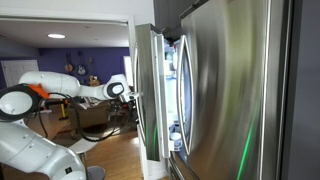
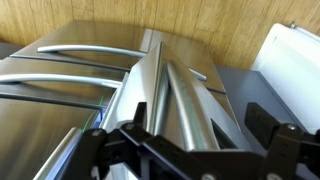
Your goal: Open the top left fridge door
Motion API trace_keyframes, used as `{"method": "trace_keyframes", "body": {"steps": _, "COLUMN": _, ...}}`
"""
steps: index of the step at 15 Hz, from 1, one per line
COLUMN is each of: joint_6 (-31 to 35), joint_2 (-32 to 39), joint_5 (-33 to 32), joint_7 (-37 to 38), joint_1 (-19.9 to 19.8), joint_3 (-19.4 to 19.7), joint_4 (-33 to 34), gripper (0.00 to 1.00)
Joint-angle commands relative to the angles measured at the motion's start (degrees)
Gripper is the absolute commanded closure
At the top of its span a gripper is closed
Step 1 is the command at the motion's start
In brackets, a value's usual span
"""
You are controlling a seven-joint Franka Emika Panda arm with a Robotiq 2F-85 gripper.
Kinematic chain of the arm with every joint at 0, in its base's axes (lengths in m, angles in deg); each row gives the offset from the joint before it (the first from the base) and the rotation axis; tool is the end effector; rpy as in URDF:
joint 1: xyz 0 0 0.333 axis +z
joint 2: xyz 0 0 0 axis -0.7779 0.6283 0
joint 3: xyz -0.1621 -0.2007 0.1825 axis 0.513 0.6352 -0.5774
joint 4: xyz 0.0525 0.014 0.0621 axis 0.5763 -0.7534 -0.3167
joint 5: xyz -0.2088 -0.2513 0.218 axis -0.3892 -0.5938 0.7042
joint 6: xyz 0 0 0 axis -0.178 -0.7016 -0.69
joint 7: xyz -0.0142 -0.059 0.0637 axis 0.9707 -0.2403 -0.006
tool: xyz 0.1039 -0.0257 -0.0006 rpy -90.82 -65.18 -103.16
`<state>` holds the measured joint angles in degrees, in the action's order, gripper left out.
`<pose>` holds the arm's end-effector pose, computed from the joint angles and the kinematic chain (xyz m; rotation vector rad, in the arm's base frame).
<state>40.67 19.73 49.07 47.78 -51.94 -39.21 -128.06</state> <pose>0.3767 0.1180 0.5358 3.0019 -0.3955 0.3972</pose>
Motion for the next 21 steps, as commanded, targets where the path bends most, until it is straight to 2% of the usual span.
{"method": "trace_keyframes", "body": {"steps": 1, "joint_6": -7.93, "joint_2": 2.46, "joint_5": 5.84, "joint_7": -0.47, "joint_1": 3.08, "joint_3": 2.14, "joint_4": 4.49, "gripper": 0.0}}
{"method": "trace_keyframes", "body": {"steps": 7, "joint_6": -19.89, "joint_2": -1.19, "joint_5": 6.87, "joint_7": 2.15, "joint_1": 2.69, "joint_3": 2.02, "joint_4": 8.26, "gripper": 0.0}}
{"method": "trace_keyframes", "body": {"steps": 9, "joint_6": -21.28, "joint_2": -3.41, "joint_5": 5.58, "joint_7": 2.16, "joint_1": 2.38, "joint_3": 1.78, "joint_4": 7.72, "gripper": 0.0}}
{"method": "trace_keyframes", "body": {"steps": 14, "joint_6": -17.02, "joint_2": -12.65, "joint_5": -0.42, "joint_7": -1.94, "joint_1": 1.81, "joint_3": 2.77, "joint_4": 3.56, "gripper": 0.0}}
{"method": "trace_keyframes", "body": {"steps": 19, "joint_6": -13.48, "joint_2": -20.2, "joint_5": -8.49, "joint_7": -7.59, "joint_1": 0.83, "joint_3": 4.13, "joint_4": 2.2, "gripper": 0.0}}
{"method": "trace_keyframes", "body": {"steps": 21, "joint_6": -11.46, "joint_2": -22.53, "joint_5": -9.64, "joint_7": -9.52, "joint_1": 0.81, "joint_3": 5.44, "joint_4": 1.8, "gripper": 0.0}}
